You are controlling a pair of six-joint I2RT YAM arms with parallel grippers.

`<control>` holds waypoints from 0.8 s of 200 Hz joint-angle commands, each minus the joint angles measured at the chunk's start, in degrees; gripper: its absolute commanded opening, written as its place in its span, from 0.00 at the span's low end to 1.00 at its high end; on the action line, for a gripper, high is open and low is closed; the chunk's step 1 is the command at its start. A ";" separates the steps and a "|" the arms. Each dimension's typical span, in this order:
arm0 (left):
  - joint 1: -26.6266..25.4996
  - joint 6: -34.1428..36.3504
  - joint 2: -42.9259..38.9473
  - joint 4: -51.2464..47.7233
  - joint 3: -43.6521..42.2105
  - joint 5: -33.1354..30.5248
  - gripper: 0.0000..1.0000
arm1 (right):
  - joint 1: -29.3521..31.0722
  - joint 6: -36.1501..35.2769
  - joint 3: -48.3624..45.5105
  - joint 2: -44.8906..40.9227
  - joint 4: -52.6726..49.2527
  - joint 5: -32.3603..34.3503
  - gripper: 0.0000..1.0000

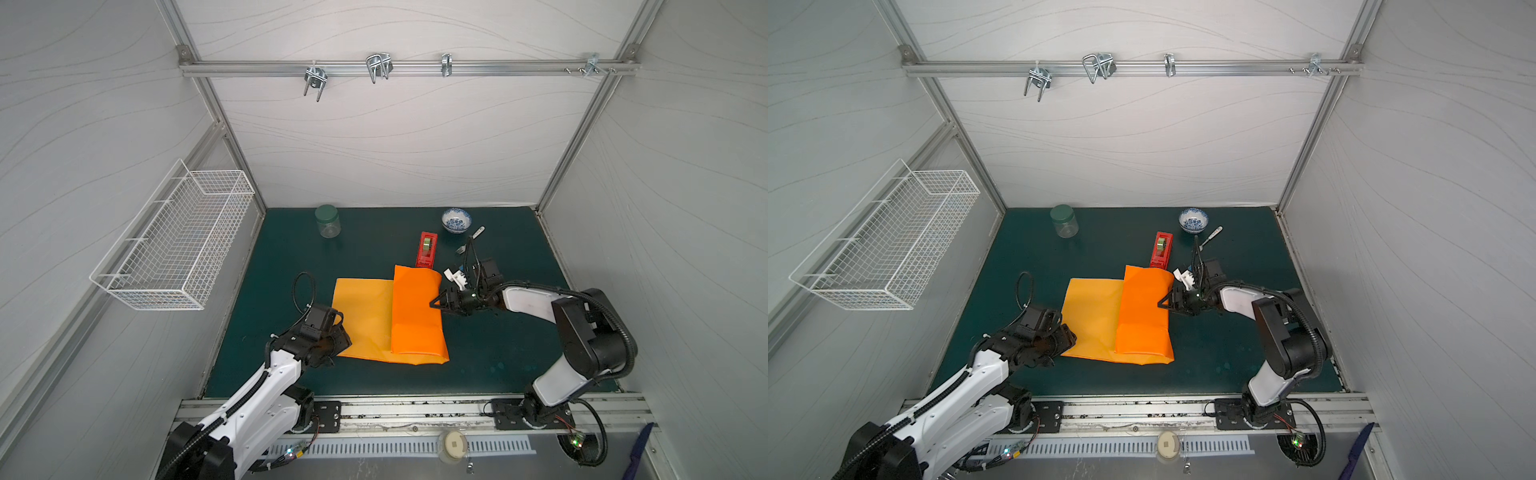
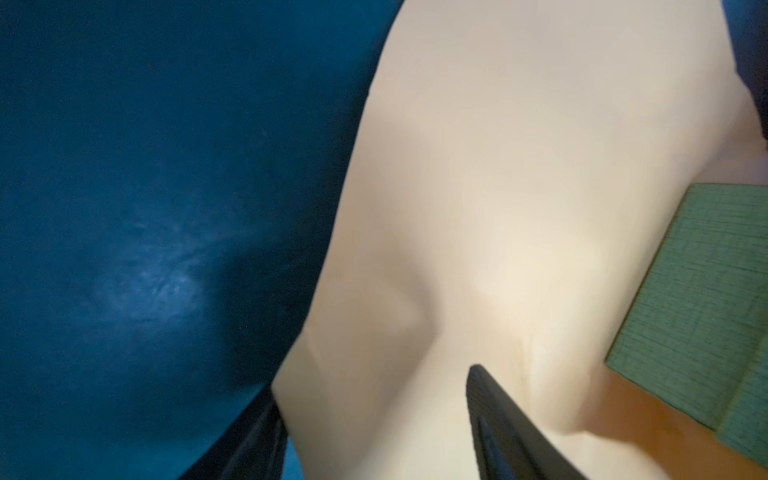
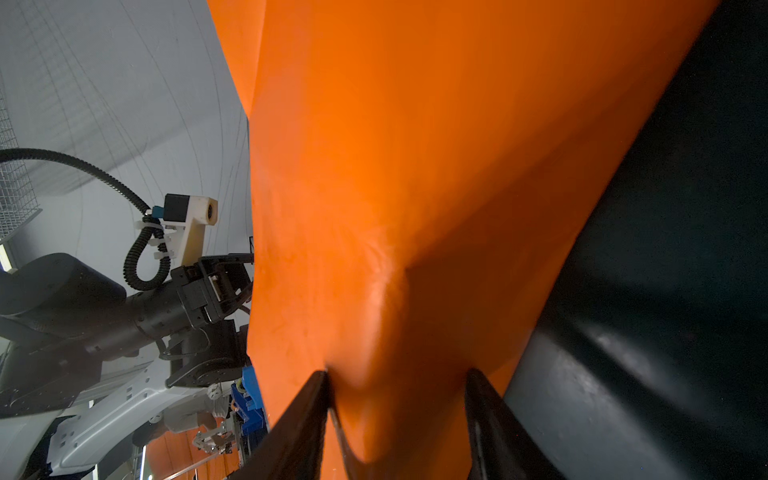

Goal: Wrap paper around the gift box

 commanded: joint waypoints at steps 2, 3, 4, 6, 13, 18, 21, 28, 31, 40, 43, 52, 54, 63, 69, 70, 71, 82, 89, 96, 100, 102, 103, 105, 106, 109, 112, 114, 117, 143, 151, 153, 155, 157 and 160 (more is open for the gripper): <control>-0.24 1.26 0.84 5.05 1.39 0.07 0.67 | 0.34 -0.73 -2.65 2.46 -5.35 8.55 0.52; -0.26 1.29 0.86 5.08 1.40 0.02 0.67 | 0.33 -0.70 -2.66 2.48 -5.35 8.57 0.52; -0.22 1.26 0.88 5.09 1.41 -0.09 0.67 | 0.33 -0.69 -2.66 2.45 -5.35 8.58 0.52; -0.19 1.28 0.95 5.21 1.42 -0.21 0.67 | 0.37 -0.67 -2.66 2.45 -5.35 8.59 0.52; -0.22 1.69 1.13 6.17 1.34 -0.55 0.67 | 0.36 -0.72 -2.66 2.47 -5.35 8.67 0.52; -0.11 1.98 1.23 6.79 1.33 -0.75 0.67 | 0.33 -0.61 -2.66 2.60 -5.33 8.68 0.52; 0.05 2.16 1.30 7.24 1.41 -0.80 0.67 | 0.35 -0.74 -2.66 2.56 -5.31 8.63 0.52; 0.44 2.91 1.57 8.61 1.33 -0.67 0.68 | 0.48 -0.68 -2.63 2.68 -5.17 8.59 0.53; 0.64 3.26 1.73 8.99 1.33 -0.64 0.68 | 0.48 -0.65 -2.66 2.75 -5.17 8.59 0.52; 1.76 4.35 2.31 10.04 1.55 -0.21 0.68 | 0.50 -0.67 -2.57 2.78 -5.26 8.59 0.52; 2.20 4.79 2.45 10.48 1.51 0.11 0.69 | 0.51 -0.69 -2.57 2.77 -5.30 8.55 0.52; 3.68 5.57 3.14 11.31 1.51 1.01 0.69 | 0.52 -0.73 -2.57 2.68 -5.35 8.67 0.52; 4.06 5.78 3.21 11.64 1.53 1.16 0.69 | 0.51 -0.80 -2.57 2.73 -5.35 8.72 0.52; 5.89 6.60 3.80 12.80 1.36 2.59 0.70 | 0.50 -0.67 -2.57 2.75 -5.28 8.77 0.52; 7.06 7.20 4.23 13.47 1.26 3.42 0.70 | 0.54 -0.72 -2.56 2.81 -5.26 8.77 0.52; 7.17 7.25 4.32 13.59 1.21 3.59 0.70 | 0.56 -0.69 -2.52 2.83 -5.26 8.72 0.52; 7.32 7.31 4.40 13.70 1.23 3.72 0.70 | 0.58 -0.73 -2.50 2.84 -5.26 8.70 0.52; 9.42 8.08 5.45 15.02 1.16 5.28 0.70 | 0.72 -0.67 -2.41 3.02 -5.26 8.77 0.52; 10.16 8.54 6.31 15.92 1.21 6.15 0.70 | 0.77 -0.70 -2.40 3.11 -5.23 8.72 0.52; 10.65 9.16 7.22 16.71 1.37 7.06 0.70 | 0.83 -0.63 -2.35 3.12 -5.26 8.82 0.52; 10.79 9.43 8.00 17.04 1.61 7.24 0.70 | 0.84 -0.71 -2.28 3.10 -5.26 8.85 0.52; 10.93 9.52 8.31 17.10 1.78 7.24 0.70 | 0.85 -0.68 -2.30 3.16 -5.30 8.85 0.52; 10.96 9.55 8.51 17.08 1.82 7.30 0.70 | 0.85 -0.63 -2.31 3.14 -5.33 8.85 0.52; 11.04 9.61 8.88 17.15 1.96 7.35 0.70 | 0.85 -0.64 -2.31 3.13 -5.34 8.85 0.52; 11.10 9.64 8.97 17.19 2.04 7.36 0.70 | 0.85 -0.61 -2.27 3.12 -5.34 8.85 0.52; 11.31 9.77 9.60 17.38 2.22 7.52 0.70 | 0.88 -0.72 -2.18 3.11 -5.35 8.87 0.52; 11.59 9.87 10.17 17.67 2.29 7.97 0.70 | 0.87 -0.72 -2.15 3.08 -5.35 8.93 0.52; 11.75 9.91 10.66 17.80 2.36 8.31 0.70 | 0.86 -0.73 -2.20 3.09 -5.35 8.94 0.52; 11.97 9.87 11.29 18.21 2.46 8.86 0.69 | 0.85 -0.65 -2.20 3.12 -5.39 8.94 0.52; 14.87 9.83 16.47 21.98 3.16 13.65 0.67 | 0.98 -0.66 -2.13 3.38 -5.50 8.93 0.52; 15.54 10.18 17.83 22.69 3.64 14.47 0.66 | 0.94 -0.66 -2.09 3.29 -5.52 9.02 0.52; 15.72 10.19 18.09 22.97 3.67 14.61 0.65 | 0.94 -0.73 -2.12 3.30 -5.52 9.03 0.52; 15.88 10.15 18.31 23.24 3.69 14.89 0.65 | 0.94 -0.71 -2.07 3.25 -5.59 8.99 0.52; 16.05 10.11 18.49 23.57 3.70 15.20 0.65 | 0.94 -0.68 -2.05 3.22 -5.63 8.98 0.52; 16.34 10.10 18.97 24.21 3.66 15.67 0.65 | 1.01 -0.68 -2.02 3.17 -5.67 9.02 0.52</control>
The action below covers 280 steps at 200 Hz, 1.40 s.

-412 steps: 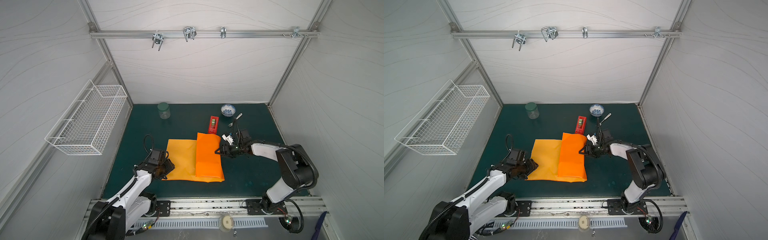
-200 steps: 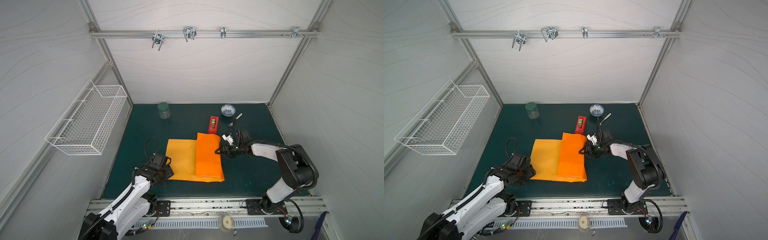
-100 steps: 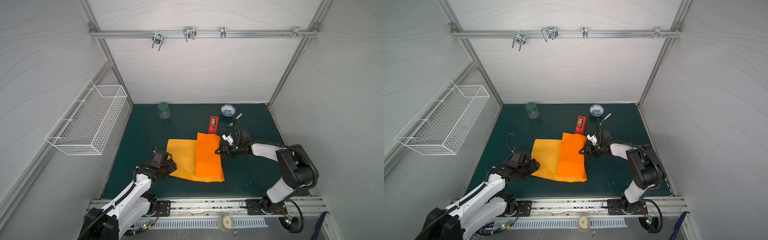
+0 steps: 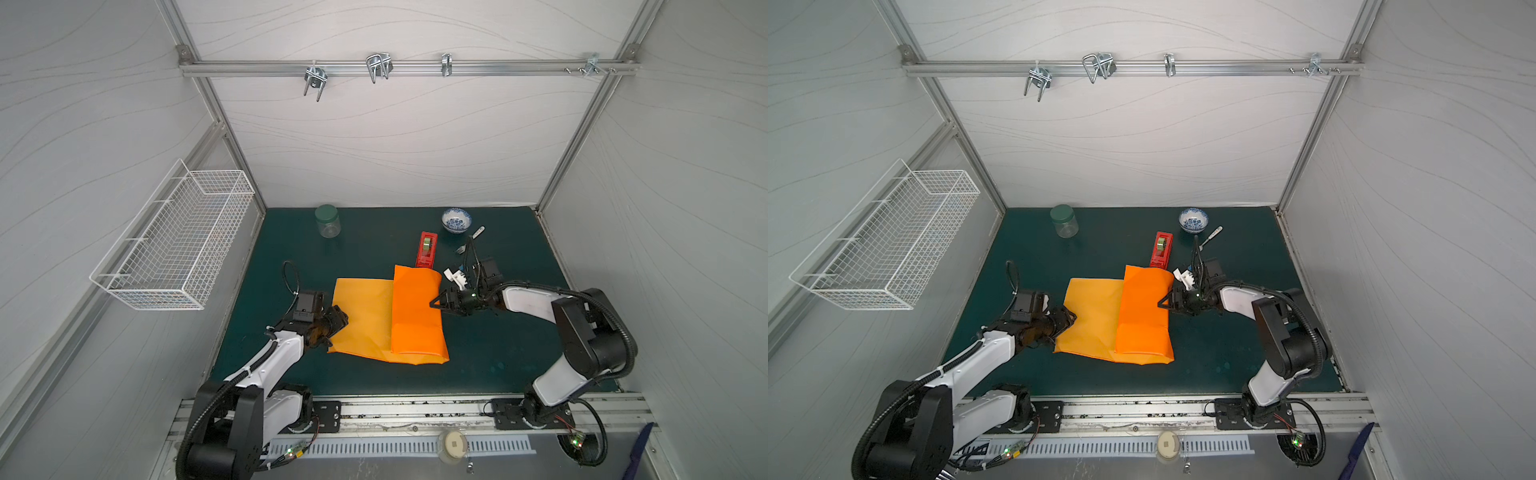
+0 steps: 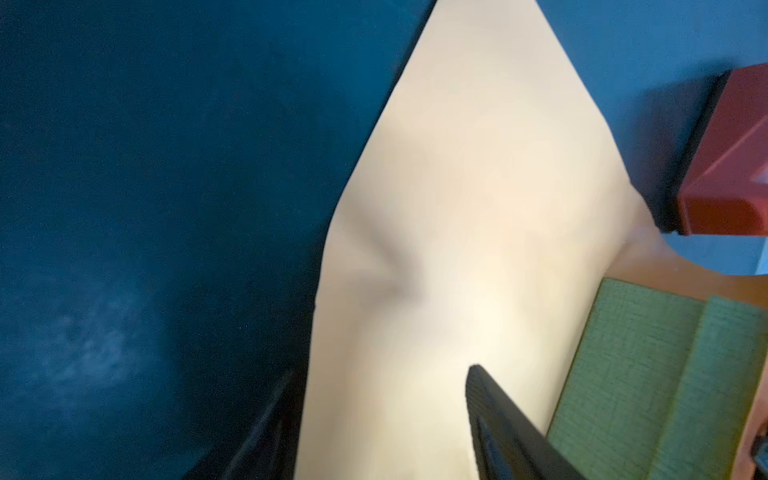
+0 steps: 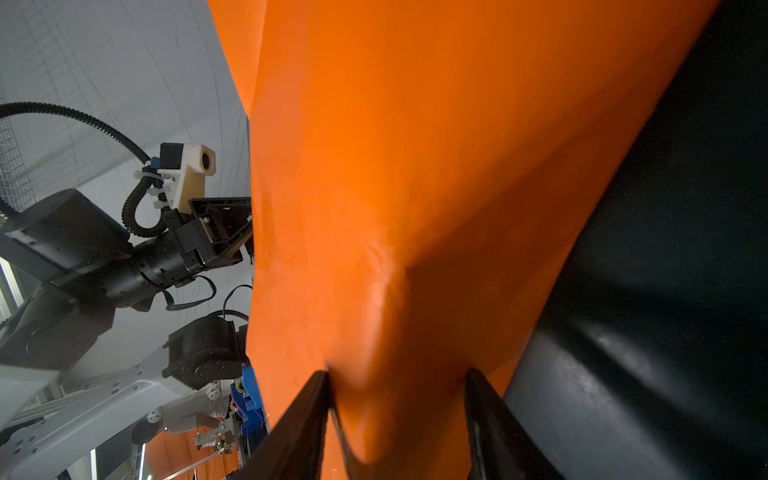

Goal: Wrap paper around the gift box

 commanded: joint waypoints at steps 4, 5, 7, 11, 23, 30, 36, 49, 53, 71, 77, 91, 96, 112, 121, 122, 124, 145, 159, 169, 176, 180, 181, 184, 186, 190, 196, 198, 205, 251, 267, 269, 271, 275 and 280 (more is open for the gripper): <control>2.27 1.15 3.71 5.88 1.64 5.26 0.65 | 0.90 -0.71 -2.06 3.11 -5.64 8.96 0.52; 2.31 1.07 3.82 6.14 1.61 5.37 0.65 | 0.90 -0.69 -2.02 3.10 -5.63 9.01 0.52; 2.48 0.92 4.00 6.59 1.52 5.53 0.65 | 0.90 -0.74 -2.06 3.10 -5.63 8.95 0.52; 2.75 0.69 4.37 7.43 1.32 5.70 0.65 | 0.90 -0.74 -2.02 3.05 -5.63 9.01 0.52; 3.04 0.91 5.44 9.58 1.08 6.16 0.64 | 0.90 -0.70 -2.05 3.09 -5.70 9.05 0.52; 3.37 1.46 6.24 10.58 1.26 6.64 0.65 | 0.91 -0.75 -2.02 3.03 -5.69 9.05 0.52; 3.72 1.86 6.95 10.96 1.52 7.17 0.65 | 0.90 -0.75 -2.11 2.99 -5.66 9.04 0.52; 4.76 2.23 8.05 13.32 1.51 9.28 0.64 | 0.99 -0.76 -2.21 3.01 -5.55 9.01 0.52; 5.16 2.18 8.31 14.12 1.45 10.12 0.64 | 0.99 -0.69 -2.21 2.97 -5.60 9.05 0.52; 6.17 1.78 9.18 17.74 1.29 13.17 0.63 | 1.07 -0.75 -2.18 3.01 -5.64 9.05 0.51; 6.54 1.69 9.46 18.50 1.36 13.78 0.63 | 1.16 -0.72 -2.16 2.93 -5.58 9.13 0.51; 6.90 1.53 10.07 19.51 1.32 14.16 0.61 | 1.16 -0.76 -2.10 3.01 -5.57 9.10 0.51; 6.97 1.59 10.38 19.80 1.37 14.33 0.60 | 1.23 -0.72 -2.15 2.99 -5.55 9.21 0.52; 7.34 2.06 11.26 20.41 1.52 14.52 0.57 | 1.25 -0.76 -1.99 3.10 -5.66 9.23 0.51; 7.82 2.22 11.77 20.97 1.80 14.66 0.54 | 1.28 -0.77 -1.99 3.01 -5.71 9.32 0.52; 7.86 2.22 11.85 20.93 1.82 14.69 0.54 | 1.28 -0.76 -2.05 3.01 -5.72 9.32 0.51; 7.99 2.31 12.02 21.03 1.82 14.78 0.53 | 1.32 -0.83 -2.00 3.01 -5.72 9.32 0.51; 9.15 3.05 13.94 21.90 2.43 15.74 0.47 | 1.35 -0.85 -2.02 2.93 -5.90 9.49 0.51; 9.59 3.27 15.69 22.01 3.13 16.03 0.42 | 1.36 -0.84 -1.94 2.92 -5.91 9.48 0.51; 9.80 3.55 16.98 22.09 3.74 16.75 0.39 | 1.43 -0.85 -1.93 3.01 -5.89 9.45 0.51; 9.82 3.77 17.95 22.53 4.13 17.31 0.37 | 1.43 -0.85 -1.91 3.09 -5.81 9.54 0.51; 9.83 4.00 18.42 22.21 4.48 17.31 0.36 | 1.44 -0.85 -1.84 3.14 -5.81 9.53 0.51; 9.83 4.03 18.52 22.16 4.57 17.29 0.35 | 1.43 -0.85 -1.82 3.12 -5.85 9.51 0.51; 9.83 4.14 18.87 22.01 4.79 17.20 0.35 | 1.50 -0.85 -1.81 3.18 -5.89 9.49 0.51; 9.83 4.21 19.05 21.90 4.93 17.16 0.34 | 1.51 -0.85 -1.78 3.18 -5.96 9.49 0.51; 9.88 4.36 19.48 21.86 5.20 17.14 0.33 | 1.51 -0.85 -1.80 3.18 -5.99 9.49 0.51; 9.98 4.56 20.02 21.86 5.54 17.33 0.32 | 1.59 -0.85 -1.67 3.12 -6.07 9.58 0.51; 9.93 4.65 20.20 21.86 5.65 17.37 0.32 | 1.64 -0.91 -1.64 3.15 -6.12 9.58 0.51; 10.00 4.84 20.66 21.94 6.01 17.44 0.31 | 1.60 -0.93 -1.63 3.14 -6.07 9.63 0.51; 10.06 5.10 23.87 22.61 8.37 18.15 0.22 | 1.70 -0.93 -1.52 3.27 -6.20 9.61 0.51; 10.09 5.64 23.83 22.14 8.53 18.02 0.19 | 1.78 -0.99 -1.52 3.10 -6.33 9.62 0.51; 10.07 5.69 23.67 22.19 8.46 17.92 0.18 | 1.78 -0.95 -1.49 3.10 -6.33 9.61 0.51; 10.02 5.72 23.59 22.25 8.49 17.82 0.18 | 1.82 -0.94 -1.52 3.02 -6.31 9.62 0.51; 10.08 5.86 23.42 22.17 8.45 17.65 0.17 | 1.82 -0.94 -1.46 2.97 -6.33 9.66 0.51; 10.09 6.14 23.15 22.04 8.44 17.48 0.16 | 1.78 -0.91 -1.47 2.97 -6.37 9.67 0.51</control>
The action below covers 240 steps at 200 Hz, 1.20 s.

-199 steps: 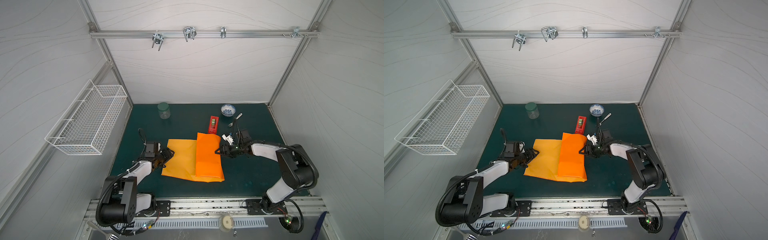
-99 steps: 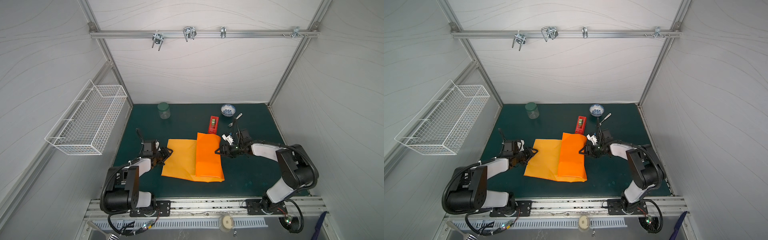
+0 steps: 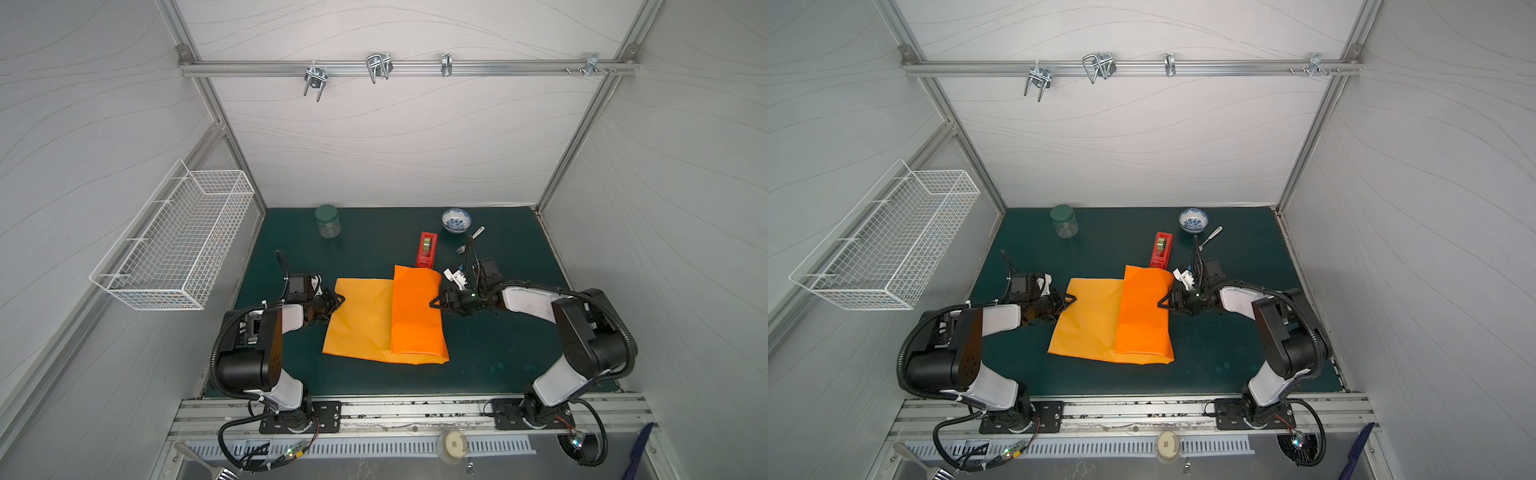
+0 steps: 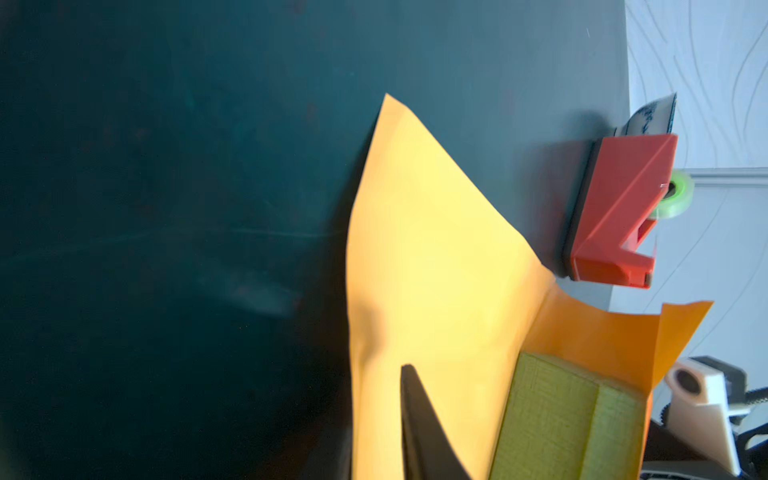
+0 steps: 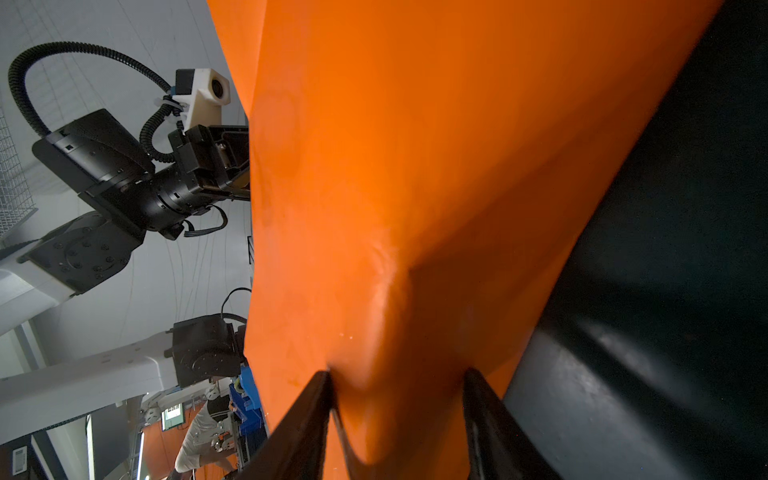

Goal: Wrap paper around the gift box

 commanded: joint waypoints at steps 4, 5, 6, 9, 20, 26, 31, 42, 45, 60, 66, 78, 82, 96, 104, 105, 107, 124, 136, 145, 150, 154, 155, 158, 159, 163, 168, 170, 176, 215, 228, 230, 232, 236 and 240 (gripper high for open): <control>0.28 1.81 -0.39 0.80 1.72 0.12 0.15 | 1.52 -0.93 -1.70 3.08 -5.92 9.35 0.51; 0.28 1.83 -0.44 0.79 1.78 0.15 0.15 | 1.52 -0.93 -1.76 3.10 -5.92 9.38 0.51; 0.28 1.88 -0.46 0.78 1.81 0.16 0.15 | 1.52 -0.93 -1.76 3.10 -5.92 9.38 0.51; 0.28 2.04 -0.48 0.70 1.82 0.28 0.14 | 1.56 -0.94 -1.78 3.05 -5.92 9.38 0.51; 0.28 2.27 -0.56 0.48 2.05 1.11 0.11 | 1.56 -0.93 -1.70 3.10 -5.92 9.36 0.51; 0.29 2.33 -0.58 0.50 1.97 1.56 0.10 | 1.56 -0.94 -1.77 3.10 -5.92 9.36 0.50; 0.28 2.28 -0.58 0.59 1.86 1.99 0.09 | 1.54 -0.90 -1.84 3.05 -5.88 9.38 0.50; 0.28 2.20 -0.99 0.58 1.40 2.39 0.08 | 1.52 -0.90 -1.82 3.01 -5.94 9.47 0.50; 0.23 2.20 -1.13 0.59 1.29 2.49 0.08 | 1.54 -1.04 -1.73 3.03 -5.97 9.47 0.50; 0.27 1.95 -1.93 0.76 0.48 3.14 0.07 | 1.59 -1.04 -1.52 2.93 -6.25 9.46 0.50; 0.28 1.64 -2.11 1.00 0.06 3.37 0.07 | 1.56 -1.10 -1.59 2.84 -6.35 9.55 0.50; 0.20 0.82 -2.31 1.43 -0.76 3.99 0.08 | 1.54 -1.18 -1.54 2.75 -6.51 9.65 0.50; 0.26 0.45 -2.33 1.66 -1.08 4.13 0.09 | 1.54 -1.20 -1.60 2.69 -6.53 9.64 0.50; 0.19 -0.64 -2.42 1.61 -1.80 4.48 0.09 | 1.55 -1.17 -1.68 2.56 -6.67 9.82 0.50; 0.19 -1.23 -2.62 1.68 -2.09 4.48 0.10 | 1.52 -1.26 -1.67 2.53 -6.71 9.87 0.50; 0.19 -1.28 -2.61 1.66 -2.15 4.44 0.10 | 1.52 -1.27 -1.67 2.50 -6.71 9.85 0.50; 0.14 -1.42 -2.67 1.63 -2.15 4.34 0.10 | 1.52 -1.28 -1.66 2.49 -6.71 9.83 0.50; 0.18 -2.75 -3.36 0.93 -2.57 3.82 0.12 | 1.56 -1.35 -1.67 2.60 -6.73 9.82 0.50; 0.08 -3.36 -4.10 0.20 -2.72 3.23 0.13 | 1.52 -1.26 -1.65 2.66 -6.76 9.73 0.50; 0.10 -3.59 -4.71 -0.96 -2.52 2.55 0.13 | 1.53 -1.20 -1.65 2.69 -6.57 9.66 0.50; 0.01 -3.69 -4.99 -1.20 -2.47 2.19 0.13 | 1.58 -1.20 -1.62 2.74 -6.49 9.58 0.50; 0.01 -3.71 -5.17 -1.52 -2.42 2.06 0.13 | 1.60 -1.13 -1.67 2.75 -6.45 9.56 0.50; -0.03 -3.75 -5.20 -1.61 -2.40 2.00 0.13 | 1.56 -1.12 -1.67 2.75 -6.38 9.56 0.50; -0.07 -3.82 -5.37 -1.94 -2.31 1.80 0.13 | 1.59 -1.16 -1.69 2.75 -6.37 9.52 0.50; -0.07 -3.84 -5.39 -2.04 -2.26 1.69 0.13 | 1.60 -1.13 -1.69 2.79 -6.36 9.49 0.50; -0.15 -4.05 -5.56 -2.48 -2.14 1.46 0.12 | 1.60 -1.15 -1.77 2.79 -6.28 9.43 0.50; -0.24 -4.35 -5.66 -2.92 -2.10 1.24 0.12 | 1.60 -1.07 -1.82 2.92 -6.21 9.37 0.50; -0.25 -4.49 -5.74 -3.10 -2.05 1.30 0.12 | 1.60 -1.03 -1.83 2.92 -6.19 9.31 0.50; -0.33 -4.81 -5.91 -3.54 -1.99 1.30 0.10 | 1.60 -1.02 -1.92 3.00 -6.02 9.23 0.50; -1.34 -5.36 -8.69 -11.79 -0.41 -1.94 0.06 | 1.63 -0.76 -1.89 3.10 -5.41 8.75 0.50; -1.72 -5.55 -9.42 -14.38 0.28 -2.28 0.05 | 1.60 -0.69 -1.88 3.18 -5.33 8.74 0.49; -1.76 -5.58 -9.51 -14.69 0.44 -2.31 0.05 | 1.60 -0.63 -1.94 3.12 -5.31 8.76 0.49; -1.79 -5.66 -9.64 -15.07 0.59 -2.34 0.05 | 1.60 -0.55 -1.95 3.17 -5.26 8.77 0.49; -1.88 -5.70 -9.79 -15.75 0.75 -2.29 0.04 | 1.67 -0.56 -1.96 3.12 -5.24 8.69 0.49; -1.92 -5.68 -10.00 -16.44 0.99 -2.27 0.04 | 1.61 -0.58 -1.95 3.13 -5.22 8.68 0.49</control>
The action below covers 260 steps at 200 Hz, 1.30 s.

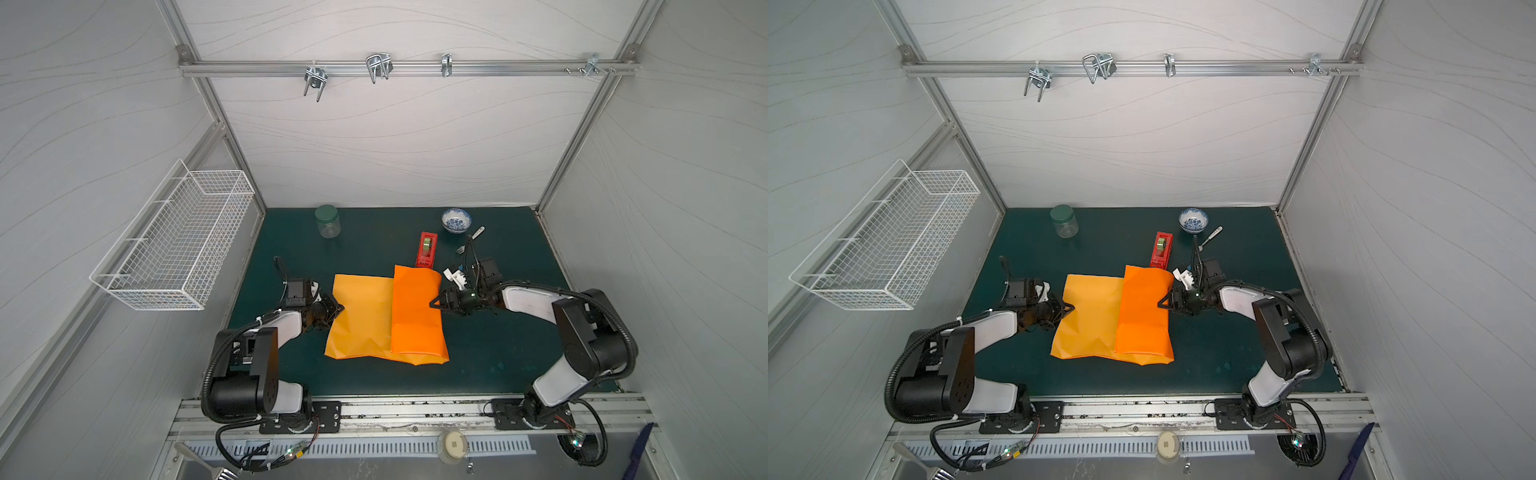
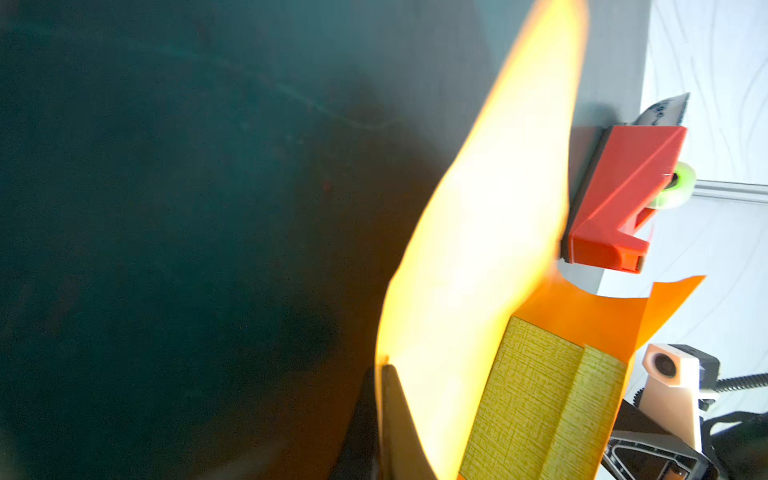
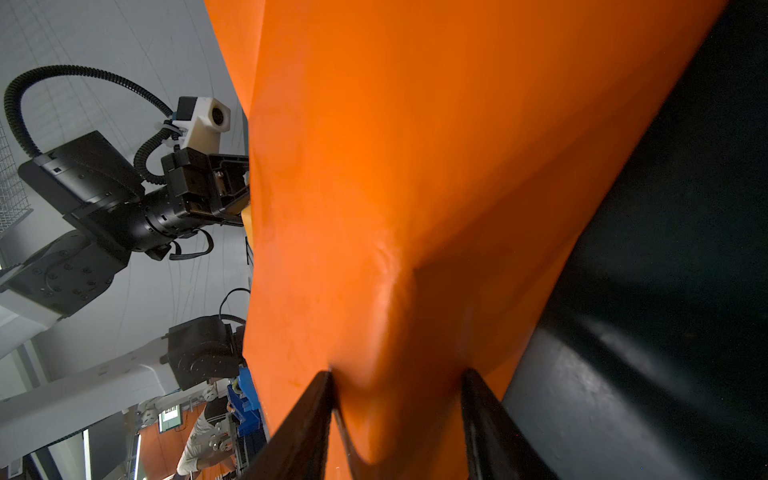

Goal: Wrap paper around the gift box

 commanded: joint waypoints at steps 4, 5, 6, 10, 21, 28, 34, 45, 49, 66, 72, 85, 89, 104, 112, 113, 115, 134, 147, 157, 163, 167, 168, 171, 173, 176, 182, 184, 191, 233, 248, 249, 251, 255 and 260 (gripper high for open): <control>-0.71 -0.64 -1.86 -6.66 3.35 -1.89 0.04 | 1.41 -0.51 -2.15 3.30 -4.78 8.18 0.49; -0.74 -0.65 -1.92 -6.84 3.39 -1.89 0.04 | 1.45 -0.50 -2.16 3.30 -4.75 8.16 0.49; -0.75 -0.66 -2.00 -7.02 3.45 -1.89 0.04 | 1.43 -0.50 -2.17 3.30 -4.73 8.19 0.49; -0.91 -0.59 -2.23 -7.51 3.68 -1.98 0.04 | 1.41 -0.50 -2.16 3.23 -4.73 8.22 0.49; -1.11 -0.66 -3.12 -8.76 4.38 -1.89 0.04 | 1.41 -0.45 -2.23 3.14 -4.72 8.27 0.49; -1.12 -0.71 -3.62 -9.44 4.80 -1.90 0.03 | 1.41 -0.50 -2.18 3.12 -4.76 8.31 0.49; -1.12 -0.72 -4.27 -10.01 5.33 -1.81 0.03 | 1.41 -0.50 -2.22 3.09 -4.72 8.25 0.49; -1.16 -0.50 -5.32 -11.37 6.61 -2.11 0.03 | 1.41 -0.45 -2.14 3.14 -4.73 8.31 0.49; -1.20 -0.41 -5.65 -11.83 6.99 -2.08 0.03 | 1.41 -0.45 -2.17 3.20 -4.73 8.23 0.49; -1.38 0.07 -7.13 -14.01 8.98 -1.52 0.02 | 1.49 -0.45 -2.02 3.20 -4.86 8.15 0.49; -1.61 0.29 -7.59 -14.82 9.55 -1.25 0.02 | 1.50 -0.48 -2.02 3.21 -4.81 8.21 0.49; -2.22 0.82 -8.59 -16.28 10.64 -0.28 0.02 | 1.52 -0.50 -1.96 3.20 -4.82 8.31 0.49; -2.38 0.96 -8.91 -16.77 11.05 0.07 0.02 | 1.61 -0.50 -1.97 3.21 -4.87 8.30 0.49; -3.07 1.19 -9.96 -18.12 12.15 1.64 0.02 | 1.54 -0.50 -1.99 3.21 -4.89 8.48 0.49; -3.67 0.91 -10.59 -18.66 12.51 2.22 0.02 | 1.57 -0.52 -1.94 3.27 -4.89 8.48 0.49; -3.75 0.83 -10.64 -18.64 12.54 2.32 0.02 | 1.58 -0.55 -1.93 3.28 -4.89 8.48 0.49; -3.86 0.72 -10.74 -18.59 12.57 2.43 0.02 | 1.58 -0.51 -1.98 3.29 -4.89 8.49 0.49; -6.32 -1.18 -11.95 -17.74 12.89 3.11 0.02 | 1.58 -0.50 -1.92 3.30 -4.97 8.56 0.49; -8.28 -2.45 -12.33 -16.71 13.15 3.29 0.02 | 1.58 -0.57 -1.75 3.30 -5.11 8.73 0.49; -9.68 -2.65 -12.27 -16.73 13.87 2.98 0.02 | 1.66 -0.57 -1.78 3.29 -5.15 8.83 0.49; -10.43 -2.65 -12.31 -16.78 14.29 2.61 0.02 | 1.67 -0.58 -1.82 3.21 -5.20 8.85 0.49; -10.87 -2.64 -12.27 -16.78 14.52 2.39 0.02 | 1.68 -0.58 -1.82 3.21 -5.24 8.91 0.49; -10.96 -2.66 -12.27 -16.78 14.60 2.40 0.02 | 1.68 -0.58 -1.82 3.21 -5.24 8.92 0.49; -11.23 -2.75 -12.19 -16.78 14.78 2.30 0.02 | 1.69 -0.56 -1.79 3.21 -5.24 8.97 0.49; -11.49 -2.83 -12.20 -16.74 14.90 2.28 0.02 | 1.70 -0.58 -1.82 3.25 -5.24 9.00 0.49; -11.69 -2.92 -12.17 -16.58 15.05 2.29 0.02 | 1.72 -0.53 -1.82 3.29 -5.24 9.01 0.49; -12.32 -3.06 -12.08 -16.35 15.40 2.47 0.02 | 1.76 -0.75 -1.76 3.28 -5.29 9.00 0.49; -12.51 -3.06 -12.07 -16.34 15.50 2.43 0.02 | 1.76 -0.71 -1.79 3.27 -5.28 8.97 0.49; -13.16 -3.06 -12.00 -16.44 15.92 2.18 0.02 | 1.76 -0.65 -1.79 3.30 -5.33 9.03 0.49; -15.39 -2.53 -11.27 -17.00 17.55 2.30 0.00 | 2.11 -0.86 -1.47 3.46 -5.76 9.43 0.49; -16.16 -2.44 -11.24 -17.16 18.47 2.58 0.00 | 2.22 -0.86 -1.47 3.56 -5.79 9.45 0.49; -16.20 -2.52 -11.23 -17.10 18.51 2.54 0.00 | 2.21 -0.85 -1.43 3.56 -5.78 9.45 0.49; -16.40 -2.58 -11.28 -17.06 18.65 2.51 0.00 | 2.20 -0.85 -1.39 3.56 -5.77 9.45 0.49; -16.72 -2.55 -11.23 -17.09 18.99 2.42 0.00 | 2.21 -0.85 -1.38 3.54 -5.77 9.50 0.49; -17.33 -2.57 -11.21 -17.13 19.44 2.40 0.00 | 2.28 -0.85 -1.34 3.58 -5.85 9.54 0.49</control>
